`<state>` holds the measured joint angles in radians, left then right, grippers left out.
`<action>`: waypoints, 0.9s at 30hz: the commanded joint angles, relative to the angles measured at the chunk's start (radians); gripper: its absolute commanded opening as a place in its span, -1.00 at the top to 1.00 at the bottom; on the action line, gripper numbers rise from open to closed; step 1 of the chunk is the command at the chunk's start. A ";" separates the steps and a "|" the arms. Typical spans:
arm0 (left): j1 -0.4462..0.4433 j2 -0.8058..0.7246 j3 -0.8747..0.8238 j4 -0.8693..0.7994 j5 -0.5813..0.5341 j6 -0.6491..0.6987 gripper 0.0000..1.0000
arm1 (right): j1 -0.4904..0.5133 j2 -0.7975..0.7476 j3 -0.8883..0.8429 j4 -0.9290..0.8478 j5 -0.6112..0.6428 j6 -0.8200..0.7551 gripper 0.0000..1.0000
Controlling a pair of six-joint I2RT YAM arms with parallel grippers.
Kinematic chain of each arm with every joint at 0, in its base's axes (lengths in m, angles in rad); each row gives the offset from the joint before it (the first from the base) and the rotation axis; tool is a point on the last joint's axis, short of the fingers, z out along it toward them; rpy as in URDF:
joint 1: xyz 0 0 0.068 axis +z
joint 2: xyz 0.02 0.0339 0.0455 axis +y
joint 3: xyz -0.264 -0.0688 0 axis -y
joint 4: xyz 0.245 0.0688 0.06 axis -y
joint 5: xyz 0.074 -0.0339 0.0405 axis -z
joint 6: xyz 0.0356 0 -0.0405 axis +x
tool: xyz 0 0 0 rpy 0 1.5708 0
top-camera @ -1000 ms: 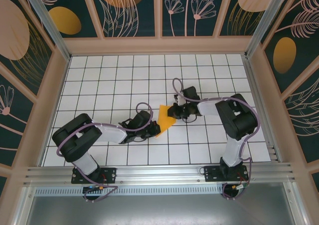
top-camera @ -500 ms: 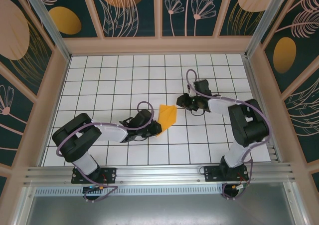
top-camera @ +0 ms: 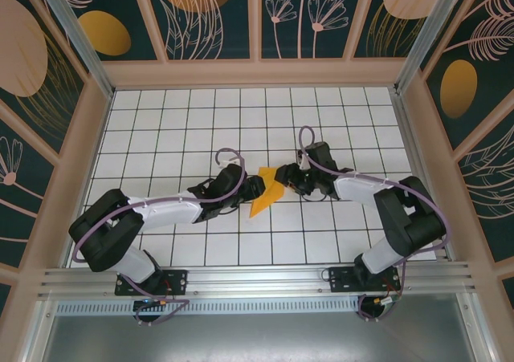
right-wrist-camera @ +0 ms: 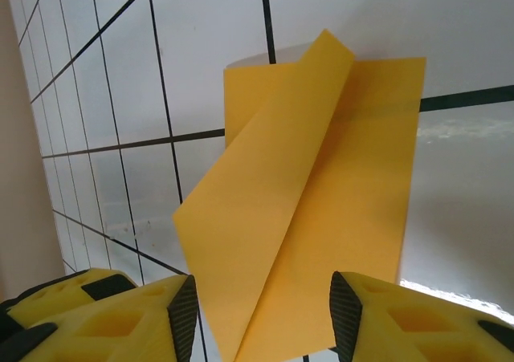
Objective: Fold a paper plane with a square sheet of paper (pick it up from the middle)
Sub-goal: Fourth fold the wing at the center of the table.
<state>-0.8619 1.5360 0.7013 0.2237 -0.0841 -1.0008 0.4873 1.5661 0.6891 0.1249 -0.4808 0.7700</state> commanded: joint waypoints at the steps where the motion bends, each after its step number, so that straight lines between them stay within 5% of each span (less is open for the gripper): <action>1: 0.013 -0.025 -0.014 -0.027 -0.057 -0.020 -0.11 | 0.013 0.049 0.023 0.046 -0.001 0.034 0.05; 7: 0.027 -0.031 -0.039 -0.026 -0.072 -0.046 -0.38 | 0.032 0.110 0.051 0.067 -0.023 0.032 0.22; 27: 0.088 -0.048 -0.103 0.023 -0.029 -0.080 -0.59 | 0.054 0.201 0.078 0.155 -0.120 0.042 0.25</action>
<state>-0.7837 1.5070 0.6121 0.2287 -0.1200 -1.0653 0.5350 1.7550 0.7525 0.2237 -0.5594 0.7986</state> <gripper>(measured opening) 0.791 0.376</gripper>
